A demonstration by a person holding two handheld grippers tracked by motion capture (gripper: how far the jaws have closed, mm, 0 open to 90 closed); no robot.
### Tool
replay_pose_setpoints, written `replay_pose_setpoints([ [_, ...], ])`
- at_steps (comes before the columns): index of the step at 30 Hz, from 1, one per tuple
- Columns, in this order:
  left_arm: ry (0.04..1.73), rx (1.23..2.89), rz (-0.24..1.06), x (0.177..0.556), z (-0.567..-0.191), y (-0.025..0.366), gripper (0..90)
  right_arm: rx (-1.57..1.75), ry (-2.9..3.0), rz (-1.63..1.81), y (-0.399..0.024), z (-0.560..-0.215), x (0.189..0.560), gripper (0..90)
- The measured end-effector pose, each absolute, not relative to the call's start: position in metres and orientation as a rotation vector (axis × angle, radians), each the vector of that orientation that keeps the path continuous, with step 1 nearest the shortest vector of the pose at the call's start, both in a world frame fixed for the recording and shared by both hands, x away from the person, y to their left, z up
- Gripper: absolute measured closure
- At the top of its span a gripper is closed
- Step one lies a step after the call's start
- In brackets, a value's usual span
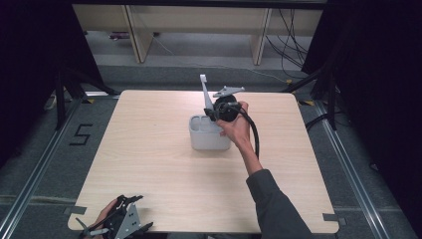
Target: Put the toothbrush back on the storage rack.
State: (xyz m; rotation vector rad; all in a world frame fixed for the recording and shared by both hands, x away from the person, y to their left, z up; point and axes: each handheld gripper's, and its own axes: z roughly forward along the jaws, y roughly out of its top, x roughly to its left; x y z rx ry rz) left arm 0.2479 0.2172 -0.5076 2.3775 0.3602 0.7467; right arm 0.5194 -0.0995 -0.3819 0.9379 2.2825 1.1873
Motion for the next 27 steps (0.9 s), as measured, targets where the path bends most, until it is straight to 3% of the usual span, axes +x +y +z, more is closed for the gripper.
replay_pose_setpoints([
  [27, 0.351, 2.401, 0.735, 0.248, -0.507, 0.217, 15.9, 1.009, 2.41, 1.007, -0.094, -0.41, 0.519, 66.6],
])
